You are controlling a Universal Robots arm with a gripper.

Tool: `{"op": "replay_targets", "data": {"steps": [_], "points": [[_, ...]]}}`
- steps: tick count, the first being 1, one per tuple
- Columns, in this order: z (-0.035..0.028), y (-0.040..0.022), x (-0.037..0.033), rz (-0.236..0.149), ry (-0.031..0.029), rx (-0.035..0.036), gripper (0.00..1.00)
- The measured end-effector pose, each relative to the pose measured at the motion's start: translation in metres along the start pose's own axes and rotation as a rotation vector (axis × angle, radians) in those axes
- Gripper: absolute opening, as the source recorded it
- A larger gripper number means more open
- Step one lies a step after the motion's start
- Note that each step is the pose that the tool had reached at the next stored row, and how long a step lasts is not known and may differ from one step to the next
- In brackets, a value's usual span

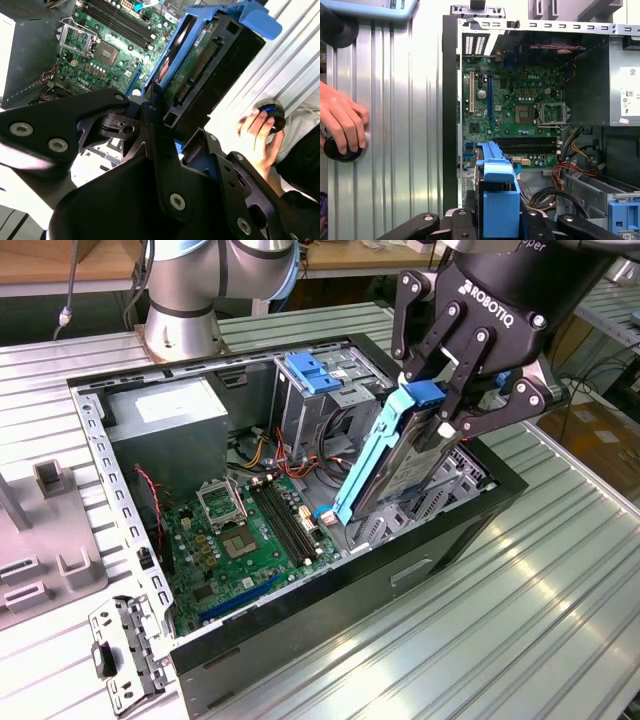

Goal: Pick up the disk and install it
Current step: 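Pick up the disk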

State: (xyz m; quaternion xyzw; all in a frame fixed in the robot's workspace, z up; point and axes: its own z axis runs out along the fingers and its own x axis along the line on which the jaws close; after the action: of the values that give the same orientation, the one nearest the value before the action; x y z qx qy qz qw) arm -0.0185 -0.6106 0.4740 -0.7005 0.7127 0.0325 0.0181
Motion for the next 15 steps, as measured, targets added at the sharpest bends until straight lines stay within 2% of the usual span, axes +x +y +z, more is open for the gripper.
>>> {"op": "replay_targets", "data": {"steps": [13, 15], "points": [[-0.0002, -0.0111, 0.0004, 0.0, 0.0001, -0.0036, 0.37], [-0.0003, -0.0149, 0.0004, 0.0, 0.0001, -0.0051, 0.37]]}}
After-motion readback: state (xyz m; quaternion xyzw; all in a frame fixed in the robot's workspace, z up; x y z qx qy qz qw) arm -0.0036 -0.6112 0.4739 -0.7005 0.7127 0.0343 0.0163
